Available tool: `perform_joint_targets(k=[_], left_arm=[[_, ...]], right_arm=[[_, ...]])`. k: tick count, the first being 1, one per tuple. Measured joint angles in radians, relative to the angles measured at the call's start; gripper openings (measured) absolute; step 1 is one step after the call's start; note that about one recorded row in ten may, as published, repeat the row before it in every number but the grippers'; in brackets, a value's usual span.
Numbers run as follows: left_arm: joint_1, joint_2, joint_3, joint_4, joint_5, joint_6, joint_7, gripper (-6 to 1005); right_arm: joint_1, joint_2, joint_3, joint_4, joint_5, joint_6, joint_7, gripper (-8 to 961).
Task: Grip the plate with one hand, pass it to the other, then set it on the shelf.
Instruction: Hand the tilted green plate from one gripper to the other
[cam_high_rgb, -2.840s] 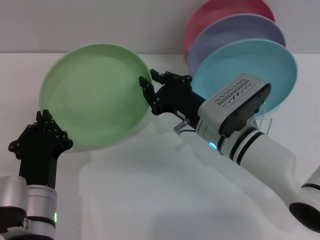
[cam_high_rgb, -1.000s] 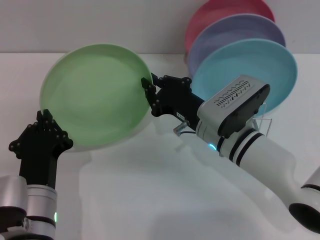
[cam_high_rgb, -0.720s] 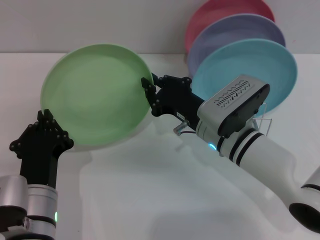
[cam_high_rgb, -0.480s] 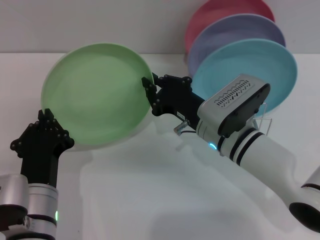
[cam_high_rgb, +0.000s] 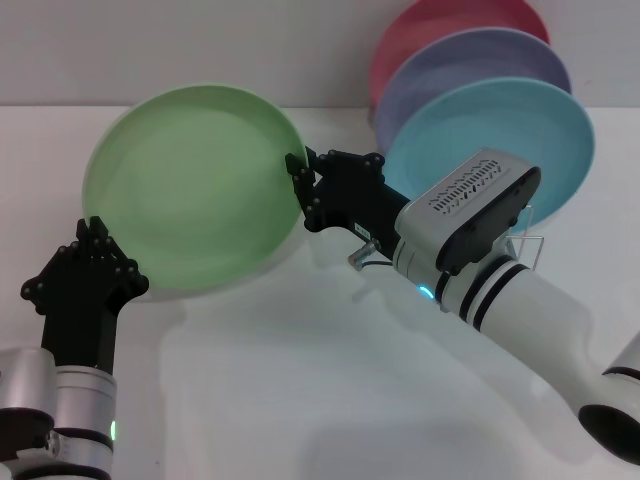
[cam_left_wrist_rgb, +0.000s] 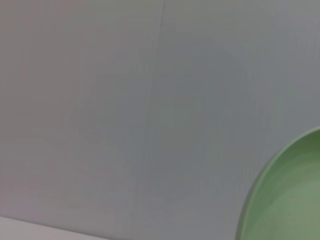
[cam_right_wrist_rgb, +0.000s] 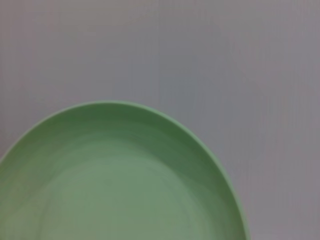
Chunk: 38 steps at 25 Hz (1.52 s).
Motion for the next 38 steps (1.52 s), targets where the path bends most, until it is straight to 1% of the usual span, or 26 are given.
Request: perform_joint_targets(k=[26,28,38], left_arm=[[-0.001,0.000,0.000,-0.001,0.001,-0.008,-0.001,75],[-0.001,0.000,0.000,-0.001,0.001,-0.009,-0.001,75],[-0.002,0.000,0.000,-0.010,0.008,-0.011,-0.039,77]], right_arm=[[0.000,0.000,0.001,-0.002,0.000,0.000,-0.009,86],[0.000,0.000,0.001,-0.002,0.001,0.000,-0.009,72],[-0.001,0.000,0.003,-0.003,0.001,0.001,-0.009,65]])
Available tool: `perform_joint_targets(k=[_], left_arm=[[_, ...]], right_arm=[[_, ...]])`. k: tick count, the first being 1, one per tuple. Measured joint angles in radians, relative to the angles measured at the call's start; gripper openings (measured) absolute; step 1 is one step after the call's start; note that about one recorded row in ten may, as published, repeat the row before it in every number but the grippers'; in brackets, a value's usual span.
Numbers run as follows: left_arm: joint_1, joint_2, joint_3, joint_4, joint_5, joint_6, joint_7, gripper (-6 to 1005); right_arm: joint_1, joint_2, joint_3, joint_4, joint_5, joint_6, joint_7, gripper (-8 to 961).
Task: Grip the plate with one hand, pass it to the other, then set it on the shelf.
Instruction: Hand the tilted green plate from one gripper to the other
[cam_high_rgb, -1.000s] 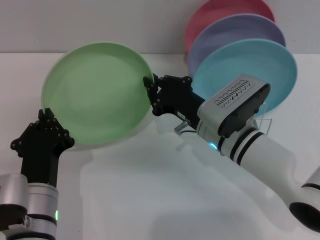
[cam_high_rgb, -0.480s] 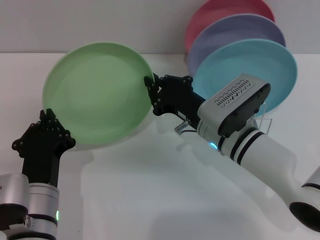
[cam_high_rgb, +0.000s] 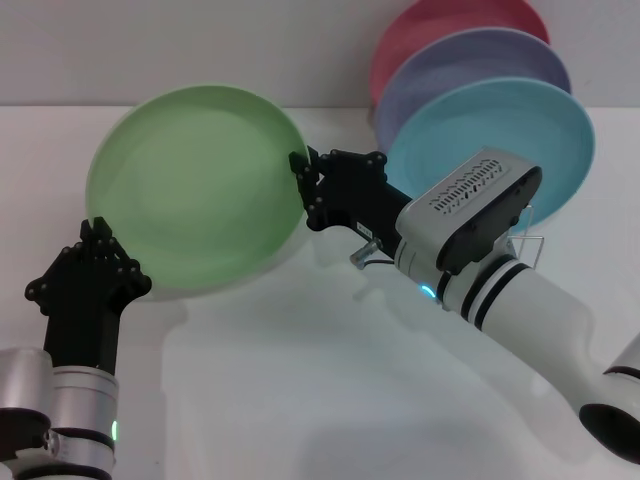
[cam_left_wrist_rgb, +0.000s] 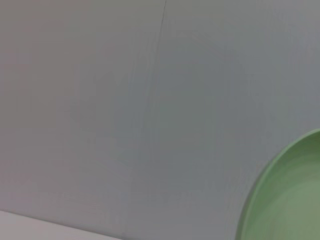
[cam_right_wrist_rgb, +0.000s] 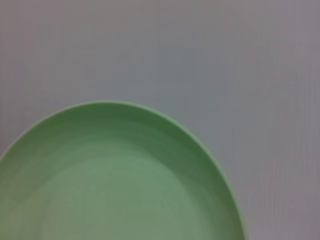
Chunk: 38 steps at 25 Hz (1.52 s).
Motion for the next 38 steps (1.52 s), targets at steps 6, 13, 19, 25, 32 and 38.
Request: perform_joint_targets(k=[6,13,19,25,32,38], left_arm=[[0.000,0.000,0.000,-0.002,0.002,-0.003,-0.005,77],[-0.005,0.000,-0.007,-0.014,0.004,-0.041,-0.024,78],[-0.008,0.000,-0.008,-0.030,0.025,-0.043,-0.051,79],[-0.003,0.000,-0.008,-0.064,0.079,-0.040,-0.137,121],[-0.001,0.001,-0.009,-0.071,0.082,-0.034,-0.140,177],[-0.001,0.002,-0.011,-0.073,0.081,-0.028,-0.140,193]], right_arm=[[-0.005,0.000,0.000,-0.004,-0.001,-0.001,0.000,62],[-0.005,0.000,0.000,-0.008,-0.001,-0.007,-0.001,56],[-0.005,0.000,0.000,-0.009,-0.001,-0.008,-0.002,51],[-0.005,0.000,0.000,-0.012,-0.001,-0.010,-0.003,46],[-0.005,0.000,0.000,-0.013,-0.001,-0.010,-0.004,41],[-0.004,0.000,0.000,-0.016,-0.001,-0.011,-0.004,36]])
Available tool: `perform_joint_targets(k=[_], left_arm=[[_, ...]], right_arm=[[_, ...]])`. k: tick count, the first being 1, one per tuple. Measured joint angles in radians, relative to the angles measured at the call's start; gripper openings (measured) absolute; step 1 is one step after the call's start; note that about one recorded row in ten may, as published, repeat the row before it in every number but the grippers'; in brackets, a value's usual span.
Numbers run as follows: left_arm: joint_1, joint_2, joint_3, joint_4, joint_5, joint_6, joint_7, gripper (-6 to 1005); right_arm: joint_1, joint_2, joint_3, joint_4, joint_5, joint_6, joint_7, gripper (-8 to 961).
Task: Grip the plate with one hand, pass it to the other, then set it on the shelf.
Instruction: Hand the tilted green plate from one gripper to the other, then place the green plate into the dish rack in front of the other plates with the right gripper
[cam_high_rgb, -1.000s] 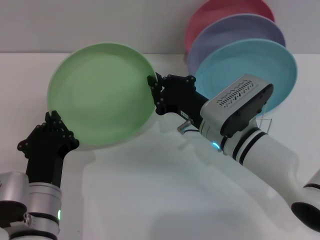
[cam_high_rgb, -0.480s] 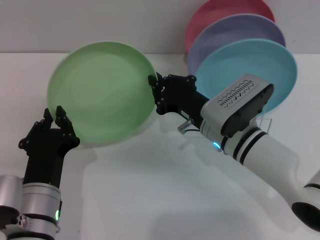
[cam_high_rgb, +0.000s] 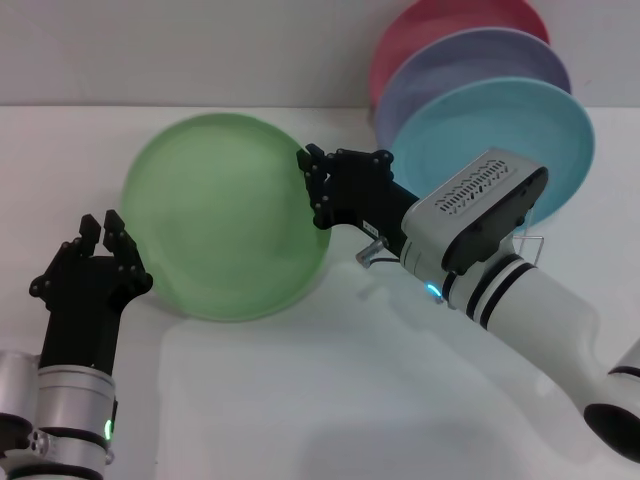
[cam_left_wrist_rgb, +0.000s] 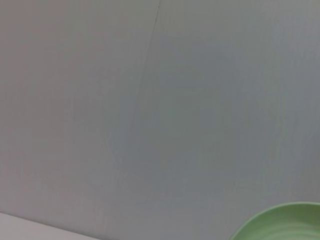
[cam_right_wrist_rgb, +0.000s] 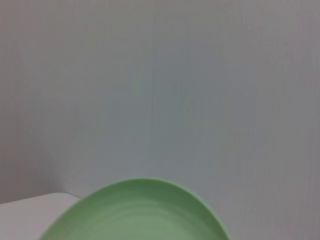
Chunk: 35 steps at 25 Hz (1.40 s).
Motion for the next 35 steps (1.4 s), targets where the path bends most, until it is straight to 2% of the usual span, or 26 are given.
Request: perform_joint_targets(k=[10,18,19,21,22,23,24,26,27,28,29,30,32,35], left_arm=[[0.016,0.006,0.000,-0.010,0.001,0.084,-0.047,193],[0.008,0.007,-0.013,-0.127,0.003,0.153,-0.254,193],[0.006,0.009,-0.023,-0.163,0.003,0.165,-0.330,194],[0.005,0.010,-0.032,-0.189,0.003,0.170,-0.379,194],[0.000,0.011,-0.045,-0.236,0.006,0.173,-0.470,194],[0.000,0.011,-0.045,-0.236,0.006,0.173,-0.470,194],[-0.009,0.012,-0.058,-0.294,0.019,0.169,-0.569,194],[-0.013,0.012,-0.063,-0.322,0.029,0.163,-0.614,194],[-0.026,0.011,-0.071,-0.376,0.057,0.146,-0.714,194],[-0.026,0.011,-0.071,-0.376,0.057,0.146,-0.714,194],[-0.036,0.011,-0.072,-0.406,0.084,0.128,-0.765,194],[-0.036,0.011,-0.072,-0.406,0.084,0.128,-0.765,194],[-0.042,0.012,-0.073,-0.418,0.098,0.109,-0.783,194],[-0.048,0.012,-0.075,-0.420,0.102,0.082,-0.798,194]], right_arm=[[0.002,0.000,0.000,-0.008,0.000,-0.011,-0.026,33],[-0.023,0.000,-0.012,-0.033,-0.001,-0.147,-0.054,25],[-0.044,-0.002,-0.013,-0.041,-0.019,-0.216,-0.054,24],[-0.060,-0.005,-0.010,-0.046,-0.044,-0.266,-0.054,23],[-0.089,-0.008,-0.004,-0.056,-0.087,-0.350,-0.054,22],[-0.089,-0.008,-0.004,-0.056,-0.087,-0.350,-0.054,22],[-0.107,-0.010,-0.002,-0.067,-0.112,-0.405,-0.055,21],[-0.140,-0.012,-0.002,-0.091,-0.145,-0.511,-0.065,21],[-0.173,-0.013,-0.002,-0.113,-0.159,-0.606,-0.102,20],[-0.173,-0.013,-0.002,-0.113,-0.159,-0.606,-0.102,20],[-0.214,-0.013,0.004,-0.132,-0.160,-0.695,-0.172,20],[-0.214,-0.013,0.004,-0.132,-0.160,-0.695,-0.172,20],[-0.262,-0.013,0.027,-0.168,-0.159,-0.798,-0.240,21],[-0.292,-0.014,0.040,-0.209,-0.159,-0.871,-0.256,21]])
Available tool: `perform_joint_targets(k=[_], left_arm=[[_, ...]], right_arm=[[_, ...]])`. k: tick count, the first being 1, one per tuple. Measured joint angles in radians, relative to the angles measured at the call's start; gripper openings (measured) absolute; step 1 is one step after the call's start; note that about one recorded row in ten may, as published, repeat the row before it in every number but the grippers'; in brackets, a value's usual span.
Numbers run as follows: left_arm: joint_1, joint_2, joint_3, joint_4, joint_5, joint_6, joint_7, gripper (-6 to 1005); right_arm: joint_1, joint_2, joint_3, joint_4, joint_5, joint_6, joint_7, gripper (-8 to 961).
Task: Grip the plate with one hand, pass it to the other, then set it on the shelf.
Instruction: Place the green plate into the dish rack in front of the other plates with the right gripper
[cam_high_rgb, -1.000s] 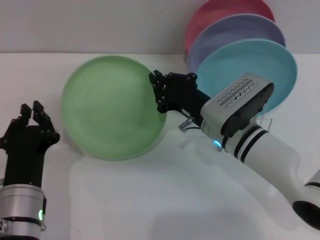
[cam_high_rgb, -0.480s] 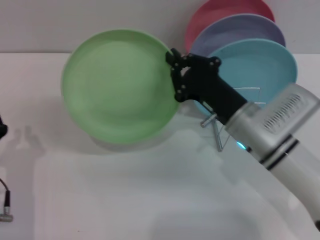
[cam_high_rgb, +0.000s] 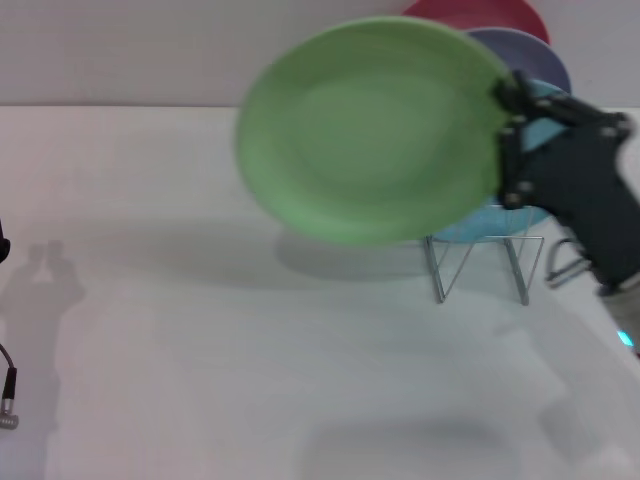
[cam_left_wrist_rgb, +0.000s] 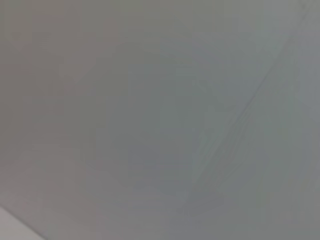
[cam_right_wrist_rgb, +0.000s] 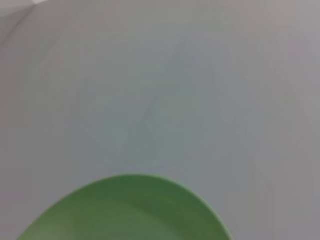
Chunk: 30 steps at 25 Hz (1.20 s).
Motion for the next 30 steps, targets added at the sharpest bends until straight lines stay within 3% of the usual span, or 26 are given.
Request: perform_joint_targets(k=[2,6,12,19,30], left_arm=[[-0.002,0.000,-0.001,0.000,0.000,-0.014,-0.009,194],[-0.004,0.000,-0.001,-0.001,0.003,-0.048,-0.031,193],[-0.004,-0.002,-0.001,0.003,0.004,-0.094,-0.059,193],[-0.012,-0.004,-0.001,0.009,0.003,-0.106,-0.069,194],[-0.041,-0.004,-0.003,0.011,0.003,-0.121,-0.084,193]], right_arm=[[-0.031,-0.003,0.010,-0.068,0.000,-0.088,-0.001,21],[-0.037,-0.003,0.018,-0.139,0.001,-0.120,-0.002,21],[0.002,-0.010,0.050,-0.283,0.003,-0.130,0.006,20],[0.022,-0.038,0.034,-0.360,0.008,-0.161,0.008,20],[0.030,-0.047,-0.046,-0.460,0.004,-0.117,0.011,20]])
